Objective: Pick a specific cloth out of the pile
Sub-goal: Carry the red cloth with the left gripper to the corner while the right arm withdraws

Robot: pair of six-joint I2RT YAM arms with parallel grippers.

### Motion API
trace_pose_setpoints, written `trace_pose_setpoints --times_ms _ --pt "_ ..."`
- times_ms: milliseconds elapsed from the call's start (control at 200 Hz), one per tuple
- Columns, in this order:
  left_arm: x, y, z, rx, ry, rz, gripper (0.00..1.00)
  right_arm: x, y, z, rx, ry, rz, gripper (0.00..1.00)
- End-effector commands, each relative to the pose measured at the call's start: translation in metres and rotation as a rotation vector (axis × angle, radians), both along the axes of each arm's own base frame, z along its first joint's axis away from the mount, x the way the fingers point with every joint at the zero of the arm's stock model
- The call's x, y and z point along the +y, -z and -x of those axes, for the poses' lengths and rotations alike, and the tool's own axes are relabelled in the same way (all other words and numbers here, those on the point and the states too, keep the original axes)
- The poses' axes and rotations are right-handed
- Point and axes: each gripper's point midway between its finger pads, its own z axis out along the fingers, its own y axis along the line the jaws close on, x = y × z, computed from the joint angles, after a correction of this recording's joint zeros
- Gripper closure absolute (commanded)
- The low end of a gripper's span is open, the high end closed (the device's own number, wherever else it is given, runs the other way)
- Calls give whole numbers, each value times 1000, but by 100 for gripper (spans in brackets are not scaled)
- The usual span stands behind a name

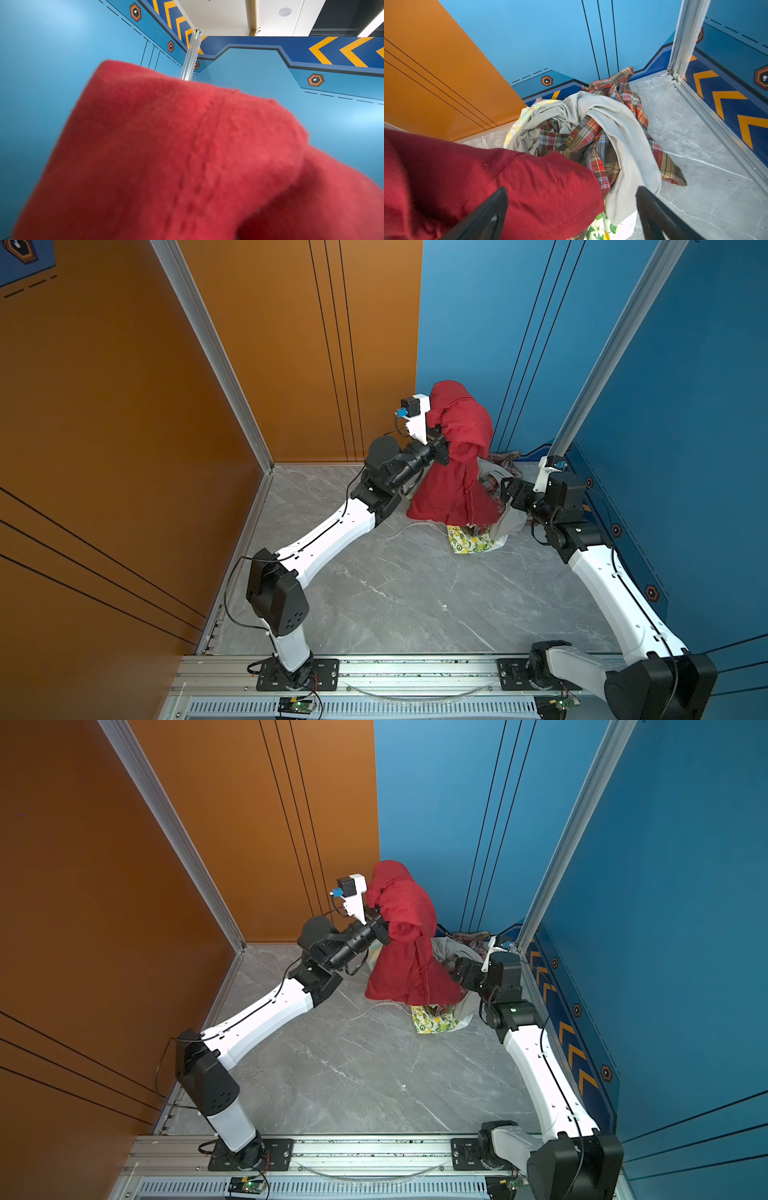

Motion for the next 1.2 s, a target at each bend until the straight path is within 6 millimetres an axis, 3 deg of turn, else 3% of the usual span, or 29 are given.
trace_pose_setpoints --times_ms 0,440,596,696,906,1066,1196 --pt "43 -26 9 -42 -34 20 100 2 9 -5 10 9 63 3" --pt "219 7 -27 46 -418 -22 100 54 24 -8 14 -113 112 2" --pt "277 35 -40 117 -556 -32 100 96 17 0 -48 -259 108 2" --pt "310 50 -43 146 -650 -48 100 133 12 9 -104 -387 103 2" --pt "361 69 -44 169 -792 -99 100 220 19 44 -151 -658 216 1" --pt "396 81 -47 206 -868 -86 100 257 40 60 -118 -742 237 1" --pt "412 97 -52 239 -908 -96 100 268 53 62 -102 -766 236 1"
